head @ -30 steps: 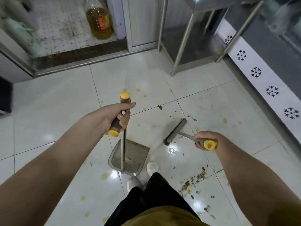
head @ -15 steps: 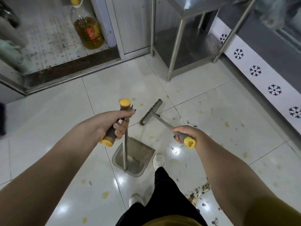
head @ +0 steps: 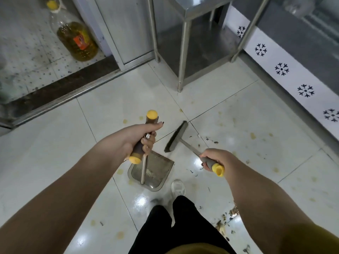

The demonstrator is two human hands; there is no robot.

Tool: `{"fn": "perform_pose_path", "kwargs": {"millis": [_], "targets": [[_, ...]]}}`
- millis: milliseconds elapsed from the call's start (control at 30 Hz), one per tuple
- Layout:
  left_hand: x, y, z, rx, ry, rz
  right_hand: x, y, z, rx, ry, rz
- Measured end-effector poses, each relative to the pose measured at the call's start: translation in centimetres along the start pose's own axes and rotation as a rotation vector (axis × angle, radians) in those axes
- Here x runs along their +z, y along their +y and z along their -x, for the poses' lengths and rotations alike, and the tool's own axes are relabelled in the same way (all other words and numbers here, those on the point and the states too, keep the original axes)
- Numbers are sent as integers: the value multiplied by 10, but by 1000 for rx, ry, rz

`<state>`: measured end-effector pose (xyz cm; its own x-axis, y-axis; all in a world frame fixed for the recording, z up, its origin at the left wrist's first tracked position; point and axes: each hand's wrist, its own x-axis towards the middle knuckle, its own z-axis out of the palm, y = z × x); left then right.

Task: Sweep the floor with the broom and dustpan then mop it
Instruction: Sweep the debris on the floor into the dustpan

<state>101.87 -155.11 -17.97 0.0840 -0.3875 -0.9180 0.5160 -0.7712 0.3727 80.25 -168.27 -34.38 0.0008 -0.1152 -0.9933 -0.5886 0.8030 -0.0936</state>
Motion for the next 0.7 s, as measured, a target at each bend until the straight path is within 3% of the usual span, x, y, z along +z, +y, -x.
{"fn": "perform_pose_path", "kwargs": {"millis": [300, 700], "targets": [[23, 21, -11, -57, -134, -220, -64, 80, 18, 42, 53, -210], [55, 17, -11, -95, -273, -438, -59, 161, 34, -54, 124, -521]]}}
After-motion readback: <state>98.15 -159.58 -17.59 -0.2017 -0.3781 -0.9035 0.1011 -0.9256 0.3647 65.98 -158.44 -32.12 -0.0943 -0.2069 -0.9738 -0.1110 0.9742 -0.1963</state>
